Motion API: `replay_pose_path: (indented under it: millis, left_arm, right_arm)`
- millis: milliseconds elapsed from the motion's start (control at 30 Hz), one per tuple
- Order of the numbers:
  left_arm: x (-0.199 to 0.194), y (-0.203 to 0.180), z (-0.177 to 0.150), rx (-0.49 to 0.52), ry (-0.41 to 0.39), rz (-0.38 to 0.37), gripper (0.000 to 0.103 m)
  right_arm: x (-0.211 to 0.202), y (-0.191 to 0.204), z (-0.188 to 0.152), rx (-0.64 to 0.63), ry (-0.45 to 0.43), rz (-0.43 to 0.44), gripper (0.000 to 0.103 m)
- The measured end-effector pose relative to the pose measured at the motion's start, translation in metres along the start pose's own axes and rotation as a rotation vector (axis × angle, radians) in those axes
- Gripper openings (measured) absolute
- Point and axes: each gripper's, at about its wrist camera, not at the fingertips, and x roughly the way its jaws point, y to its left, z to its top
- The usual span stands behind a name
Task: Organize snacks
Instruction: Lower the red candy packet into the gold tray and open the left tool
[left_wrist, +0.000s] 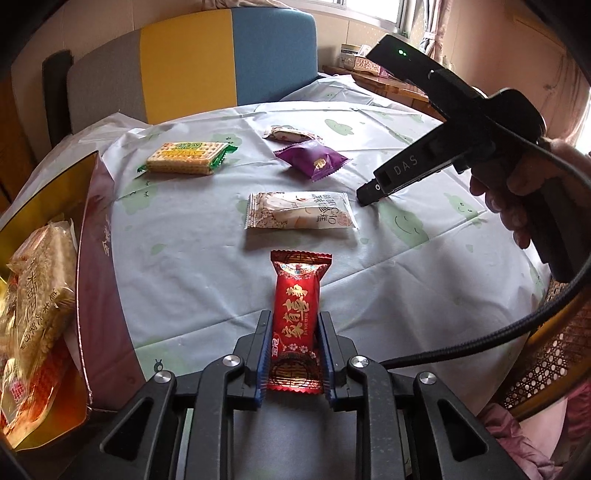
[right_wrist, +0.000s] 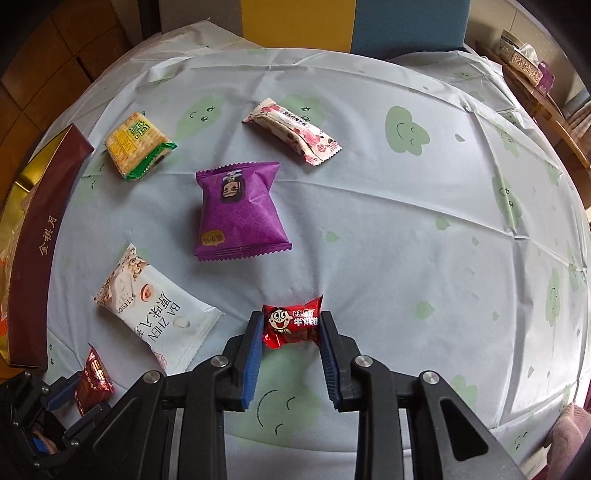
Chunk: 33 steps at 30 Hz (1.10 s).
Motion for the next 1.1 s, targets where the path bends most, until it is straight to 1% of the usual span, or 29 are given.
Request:
replay_pose_path:
  millis: [67,200,367,467,567,667,767,900,1000,1033,1100]
  left_arm:
    - [-0.004,0.001,0.002,-0.005,-0.003,0.015,0.023]
    - [-0.021,0.002,0.007,-0.013,-0.036,0.015,0.023]
    - [-0.039,0.006,0.011,-0.029,-0.068,0.026,0.023]
    - [-0.053,0.017,0.017,-0.074,-0.098,0.011,0.023]
    - [-0.064,0.036,0.022,-0.129,-0.125,0.029,0.023]
    - [-0.072,0.063,0.027,-0.215,-0.145,0.038,0.023]
    - [-0.078,0.093,0.035,-0.279,-0.167,0.092,0.023]
    - [-0.079,0.131,0.05,-0.347,-0.185,0.143,0.024]
    - [-0.073,0.154,0.062,-0.373,-0.184,0.198,0.024]
    - [-0.069,0.162,0.066,-0.381,-0.18,0.214,0.026]
    - [-0.063,0.173,0.071,-0.409,-0.165,0.258,0.027]
  right_arm:
    - [0.0,-0.003,0.0,-0.009,-0.002,-0.01,0.03]
    - [-0.002,-0.003,0.0,-0.024,-0.007,-0.028,0.03]
    - [-0.001,0.008,0.0,-0.042,-0.012,-0.046,0.03]
    - [0.001,0.01,0.0,-0.049,-0.013,-0.051,0.03]
    - [0.002,0.011,0.0,-0.068,-0.016,-0.066,0.03]
    - [0.002,0.014,-0.001,-0.075,-0.018,-0.071,0.03]
    - [0.003,0.015,-0.002,-0.081,-0.021,-0.077,0.03]
    - [0.001,0.015,-0.002,-0.091,-0.023,-0.088,0.03]
    - [0.002,0.016,-0.002,-0.095,-0.024,-0.093,0.03]
    - [0.002,0.016,-0.002,-0.096,-0.024,-0.094,0.03]
    - [0.002,0.016,-0.002,-0.098,-0.024,-0.097,0.03]
